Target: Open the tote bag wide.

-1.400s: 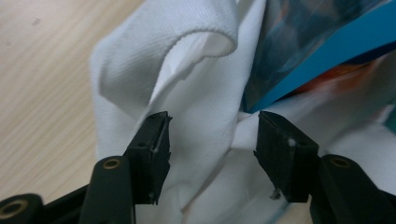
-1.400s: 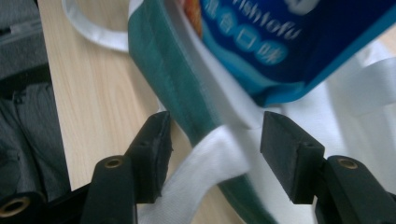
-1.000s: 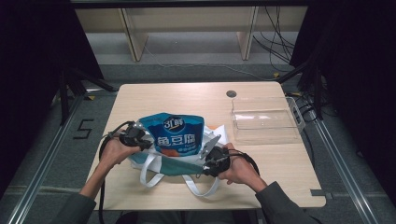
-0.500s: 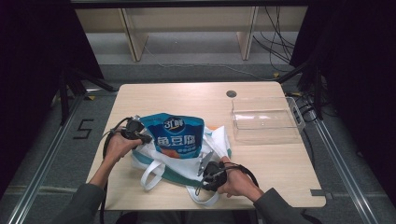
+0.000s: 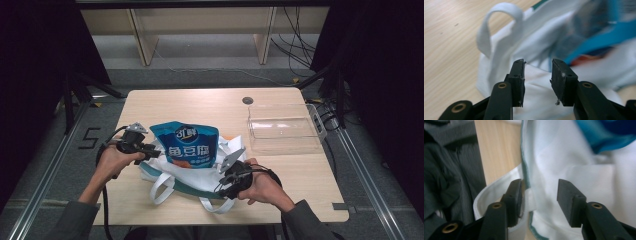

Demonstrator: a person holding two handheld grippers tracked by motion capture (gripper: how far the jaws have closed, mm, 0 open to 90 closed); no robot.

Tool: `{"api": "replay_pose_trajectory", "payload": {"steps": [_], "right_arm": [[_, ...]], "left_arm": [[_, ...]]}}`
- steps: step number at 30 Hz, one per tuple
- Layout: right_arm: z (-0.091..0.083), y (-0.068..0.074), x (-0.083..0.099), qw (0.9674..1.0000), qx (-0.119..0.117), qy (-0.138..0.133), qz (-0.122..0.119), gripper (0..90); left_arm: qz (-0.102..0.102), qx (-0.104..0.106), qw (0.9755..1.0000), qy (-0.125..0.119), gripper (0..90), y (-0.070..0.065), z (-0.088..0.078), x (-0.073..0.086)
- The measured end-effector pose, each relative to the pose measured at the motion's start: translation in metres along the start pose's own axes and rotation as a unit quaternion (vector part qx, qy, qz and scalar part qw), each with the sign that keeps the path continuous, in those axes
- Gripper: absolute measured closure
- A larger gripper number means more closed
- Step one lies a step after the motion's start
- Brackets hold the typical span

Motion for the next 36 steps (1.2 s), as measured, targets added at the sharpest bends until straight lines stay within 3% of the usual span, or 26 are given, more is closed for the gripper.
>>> {"api": "replay_pose_trajectory", "payload": {"steps": [2, 4, 6, 8, 10, 11, 12, 13, 15, 16, 17, 19, 20, 21, 22, 23, 24, 26, 27, 29, 30, 32, 33, 34, 36], "right_arm": [[-0.008, -0.004, -0.003, 0.9999, 0.006, -0.014, 0.008, 52.4], [-0.015, -0.010, -0.007, 0.9991, 0.019, -0.037, 0.015, 50.3], [-0.022, -0.017, -0.007, 0.9983, 0.031, -0.041, 0.026, 50.1], [-0.026, -0.026, -0.009, 0.9959, 0.060, -0.055, 0.041, 50.1], [-0.028, -0.037, -0.011, 0.9926, 0.097, -0.052, 0.052, 50.4], [-0.029, -0.044, -0.012, 0.9910, 0.114, -0.052, 0.048, 51.0], [-0.028, -0.051, -0.013, 0.9891, 0.129, -0.052, 0.048, 51.9], [-0.027, -0.055, -0.013, 0.9879, 0.138, -0.045, 0.056, 52.0], [-0.021, -0.065, -0.017, 0.9882, 0.138, -0.040, 0.053, 55.5], [-0.016, -0.070, -0.020, 0.9875, 0.142, -0.042, 0.054, 57.6], [-0.012, -0.074, -0.022, 0.9887, 0.136, -0.031, 0.055, 60.6], [0.002, -0.082, -0.026, 0.9911, 0.124, -0.020, 0.045, 70.4], [0.007, -0.086, -0.026, 0.9908, 0.126, -0.012, 0.048, 77.2], [0.010, -0.089, -0.026, 0.9904, 0.130, 0.007, 0.045, 84.6], [0.012, -0.095, -0.026, 0.9894, 0.141, 0.011, 0.033, 88.3], [0.012, -0.099, -0.027, 0.9886, 0.146, 0.007, 0.036, 88.8], [0.011, -0.101, -0.027, 0.9884, 0.144, -0.001, 0.047, 88.9], [0.008, -0.106, -0.025, 0.9873, 0.143, -0.014, 0.069, 89.0], [0.007, -0.107, -0.024, 0.9869, 0.138, -0.014, 0.082, 89.0], [0.009, -0.111, -0.021, 0.9838, 0.142, -0.015, 0.108, 89.1], [0.012, -0.114, -0.020, 0.9831, 0.142, -0.014, 0.114, 89.1], [0.019, -0.122, -0.016, 0.9811, 0.144, -0.014, 0.128, 89.1], [0.022, -0.124, -0.015, 0.9794, 0.144, -0.015, 0.141, 89.1], [0.024, -0.127, -0.014, 0.9777, 0.146, -0.017, 0.150, 89.2], [0.028, -0.133, -0.012, 0.9755, 0.150, -0.020, 0.160, 89.2]], "left_arm": [[0.015, 0.024, 0.9995, 0.012, 62.2, -0.012, -0.001, 0.008], [0.020, 0.029, 0.9991, 0.023, 62.4, -0.019, 0.002, 0.017], [0.028, 0.044, 0.9978, 0.040, 61.2, -0.020, 0.004, 0.027], [0.023, 0.059, 0.9974, 0.036, 59.2, -0.023, 0.009, 0.035], [0.021, 0.061, 0.9974, 0.031, 58.2, -0.025, 0.012, 0.040], [0.012, 0.062, 0.9979, 0.016, 58.2, -0.028, 0.014, 0.041], [0.032, 0.062, 0.9972, 0.028, 58.0, -0.026, 0.012, 0.043], [0.023, 0.062, 0.9978, 0.012, 57.7, -0.029, 0.014, 0.042], [0.022, 0.060, 0.9979, 0.012, 57.4, -0.029, 0.016, 0.044], [0.036, 0.059, 0.9973, 0.024, 57.7, -0.027, 0.016, 0.046], [0.033, 0.063, 0.9973, 0.021, 59.0, -0.029, 0.019, 0.047], [0.051, 0.058, 0.9966, 0.030, 64.0, -0.029, 0.024, 0.050], [0.073, 0.050, 0.9948, 0.051, 69.2, -0.026, 0.025, 0.053], [0.083, 0.047, 0.9935, 0.062, 74.7, -0.026, 0.027, 0.056], [0.074, 0.050, 0.9944, 0.057, 79.6, -0.029, 0.031, 0.058], [0.095, 0.048, 0.9915, 0.075, 82.6, -0.027, 0.031, 0.060], [0.105, 0.046, 0.9902, 0.080, 84.8, -0.027, 0.032, 0.061], [0.081, 0.047, 0.9939, 0.058, 87.6, -0.033, 0.034, 0.059], [0.089, 0.048, 0.9925, 0.069, 88.2, -0.033, 0.033, 0.059], [0.077, 0.055, 0.9932, 0.067, 88.5, -0.038, 0.036, 0.062], [0.095, 0.051, 0.9901, 0.089, 88.6, -0.035, 0.034, 0.064], [0.098, 0.052, 0.9888, 0.100, 88.7, -0.036, 0.033, 0.067], [0.091, 0.055, 0.9896, 0.096, 88.7, -0.038, 0.034, 0.069], [0.095, 0.057, 0.9877, 0.110, 88.7, -0.037, 0.033, 0.071], [0.091, 0.061, 0.9875, 0.113, 88.8, -0.038, 0.037, 0.075]]}}
Point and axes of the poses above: each handheld gripper's, and its own axes: z roughly forward along the jaws, x roughly out of its underside, y roughly to its left, the point moved 6 cm from there along z, roughly forward along the jaws, and after that the axes turned 6 degrees about x, right-handed, at the moved point
